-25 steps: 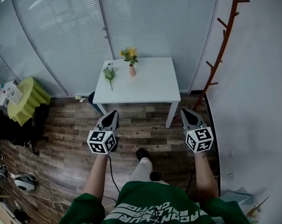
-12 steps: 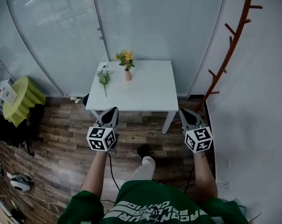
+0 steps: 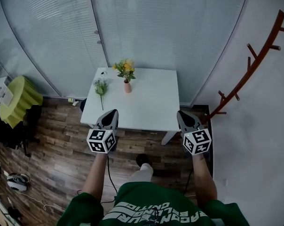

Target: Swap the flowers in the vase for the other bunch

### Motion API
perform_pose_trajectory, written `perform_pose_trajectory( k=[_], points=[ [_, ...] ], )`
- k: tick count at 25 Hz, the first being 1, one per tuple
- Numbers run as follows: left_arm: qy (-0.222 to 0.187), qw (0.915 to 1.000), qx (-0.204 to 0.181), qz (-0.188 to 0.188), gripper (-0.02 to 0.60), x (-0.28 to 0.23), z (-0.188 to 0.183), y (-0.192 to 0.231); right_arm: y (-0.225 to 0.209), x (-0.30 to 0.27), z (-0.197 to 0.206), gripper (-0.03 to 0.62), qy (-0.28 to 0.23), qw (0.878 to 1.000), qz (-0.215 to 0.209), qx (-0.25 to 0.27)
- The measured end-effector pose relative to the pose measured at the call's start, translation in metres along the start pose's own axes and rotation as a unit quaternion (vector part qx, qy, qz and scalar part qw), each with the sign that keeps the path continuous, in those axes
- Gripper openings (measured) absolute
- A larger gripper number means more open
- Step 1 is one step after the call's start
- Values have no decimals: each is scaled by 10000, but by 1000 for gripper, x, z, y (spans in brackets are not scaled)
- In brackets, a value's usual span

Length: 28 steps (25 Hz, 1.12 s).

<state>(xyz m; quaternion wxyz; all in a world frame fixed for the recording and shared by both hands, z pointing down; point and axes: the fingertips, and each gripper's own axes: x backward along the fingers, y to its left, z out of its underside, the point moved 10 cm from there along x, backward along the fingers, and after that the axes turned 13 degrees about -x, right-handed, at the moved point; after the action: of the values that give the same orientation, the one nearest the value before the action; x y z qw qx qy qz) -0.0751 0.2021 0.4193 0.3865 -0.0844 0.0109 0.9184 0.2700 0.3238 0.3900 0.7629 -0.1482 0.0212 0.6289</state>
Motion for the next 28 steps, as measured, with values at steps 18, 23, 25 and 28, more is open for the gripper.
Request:
perform_pose_trajectory(
  k=[18,23,25,28],
  points=[
    [31,9983,214,-533,5,-98,-1,100,-40,-190,-39,14,355,9977,-584,4],
    [132,9972,302,-668,5,-103,8,108,-42,-221,-36,14,467,9962,-733,-8],
    [174,9968,315,-717,5,-105,12,110,-41,-233,-34,14,518,9953,-815,1],
    [229,9961,319,-790,5,-110,16,115,-40,-253,-31,14,586,9936,-961,11]
  ],
)
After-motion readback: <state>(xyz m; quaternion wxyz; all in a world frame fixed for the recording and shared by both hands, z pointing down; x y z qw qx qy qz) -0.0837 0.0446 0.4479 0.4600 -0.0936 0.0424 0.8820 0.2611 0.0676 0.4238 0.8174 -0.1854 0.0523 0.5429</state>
